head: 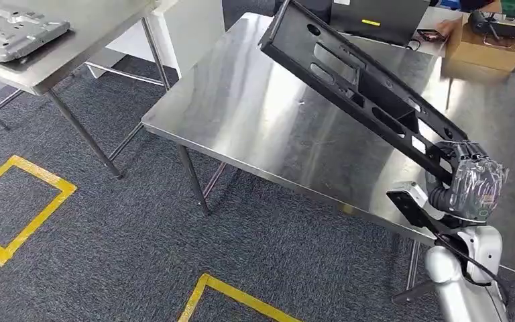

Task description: Take the parts from the cabinet and place them on the table.

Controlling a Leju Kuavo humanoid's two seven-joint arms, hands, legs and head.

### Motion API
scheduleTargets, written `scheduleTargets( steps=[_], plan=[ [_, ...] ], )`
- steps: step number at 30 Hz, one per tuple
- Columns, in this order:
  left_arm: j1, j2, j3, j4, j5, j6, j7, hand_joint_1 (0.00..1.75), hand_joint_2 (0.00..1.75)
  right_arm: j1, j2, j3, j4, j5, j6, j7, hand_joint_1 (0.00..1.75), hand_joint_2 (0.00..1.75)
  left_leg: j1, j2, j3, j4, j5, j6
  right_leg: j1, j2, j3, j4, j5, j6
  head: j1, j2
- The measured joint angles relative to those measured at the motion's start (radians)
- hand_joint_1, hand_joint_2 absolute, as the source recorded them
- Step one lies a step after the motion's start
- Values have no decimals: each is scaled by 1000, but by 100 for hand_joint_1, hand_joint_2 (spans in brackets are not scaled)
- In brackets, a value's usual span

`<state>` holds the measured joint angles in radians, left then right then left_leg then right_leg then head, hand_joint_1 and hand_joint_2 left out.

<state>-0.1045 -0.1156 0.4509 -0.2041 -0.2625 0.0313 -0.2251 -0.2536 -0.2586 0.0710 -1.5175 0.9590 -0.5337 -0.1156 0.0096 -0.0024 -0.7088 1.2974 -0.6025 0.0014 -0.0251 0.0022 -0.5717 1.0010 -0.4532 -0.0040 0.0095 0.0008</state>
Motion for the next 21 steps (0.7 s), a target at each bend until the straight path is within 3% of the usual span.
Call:
scheduleTargets(
  steps=[1, 2, 3, 5, 7, 10, 11, 12, 14, 16, 17, 18, 20, 21],
  plan=[
    [1, 0, 0, 0, 0, 0, 0, 0, 175, 1, 0, 0, 0, 0, 0, 0, 175, 175, 2, 0, -33, 32, 5, 0, 2, 1, 4, 0, -5, 0, 0, 0],
    [2, 1, 0, 0, 0, 0, 0, 0, 175, 2, 0, 0, 0, 0, 0, 0, 175, 175, 2, 0, -41, 14, 40, 1, 2, 3, 11, 0, -10, 1, 0, 0],
    [1, 1, 0, 0, 0, 0, 0, 0, 175, 3, 0, 0, 0, 0, 0, 0, 175, 175, 2, 0, -24, -49, 93, 4, 2, 5, 20, 0, -17, 3, 0, 0],
    [1, 3, 0, 0, 0, 0, 0, 0, 175, 3, 2, 0, 0, 0, 0, 0, 175, 175, 2, 0, 46, -228, 203, 17, 2, 8, 40, -1, -31, 9, 0, 0],
    [-1, 5, 0, 0, 0, 1, 0, 0, 175, 0, 3, 0, 0, 0, 0, 0, 175, 175, -7, -1, 77, -281, 182, 25, 15, 11, 39, 0, -41, 22, 0, 0],
    [-1, 5, 0, 0, 0, 2, 1, 0, 175, 3, 5, -1, -1, 1, 0, 0, 175, 175, -16, -1, 79, -281, 176, 40, 12, 10, 41, -9, -45, 39, -2, 0],
    [-1, 3, 0, 0, 0, 1, 1, 0, 175, 3, 4, -2, -5, 2, 0, 0, 175, 175, -3, 1, 96, -298, 183, 49, 15, 6, 37, -2, -54, 44, 0, 0],
    [-2, 2, 0, 0, 0, 0, 0, 0, 175, 3, 5, -2, -5, 2, 0, 0, 175, 175, -9, -1, 106, -306, 182, 50, 11, 2, 31, 27, -63, 45, 2, 0],
    [-3, 4, 2, 0, 2, -2, 0, 0, 175, -4, 5, -2, -4, 1, 3, -4, 175, 175, -8, 0, 114, -306, 175, 61, 9, 2, -56, 177, -117, 36, 3, 0],
    [-3, 4, 2, 0, 3, -3, 0, 0, 175, -3, 7, -2, 1, 0, 6, -4, 175, 175, -10, -1, 120, -306, 167, 65, 9, 3, -143, 307, -143, 41, 2, 0],
    [-2, 4, 3, 0, 3, -3, 0, 0, 175, -3, 8, -1, 5, 0, 6, -4, 175, 175, -10, -3, 125, -305, 162, 64, 8, 2, -152, 302, -126, 50, 3, 0],
    [-1, 3, 3, 0, 3, -3, 1, 0, 175, -4, 9, -1, 8, 2, 6, -5, 175, 175, -9, -4, 132, -305, 157, 62, 6, 2, -136, 247, -89, 62, 3, 0],
    [-1, 1, 3, 0, 3, -3, 1, 0, 175, -9, 9, -1, 11, 2, 6, -9, 175, 175, -7, -7, 146, -303, 147, 54, -1, -2, -64, 69, 0, 83, 3, 0],
    [-1, 1, 4, 0, 3, -3, 1, 0, 175, -13, 11, 0, 12, 2, 6, -9, 175, 175, -10, -8, 146, -301, 140, 46, -5, -9, -41, 2, 26, 81, 6, 0]
  ],
)
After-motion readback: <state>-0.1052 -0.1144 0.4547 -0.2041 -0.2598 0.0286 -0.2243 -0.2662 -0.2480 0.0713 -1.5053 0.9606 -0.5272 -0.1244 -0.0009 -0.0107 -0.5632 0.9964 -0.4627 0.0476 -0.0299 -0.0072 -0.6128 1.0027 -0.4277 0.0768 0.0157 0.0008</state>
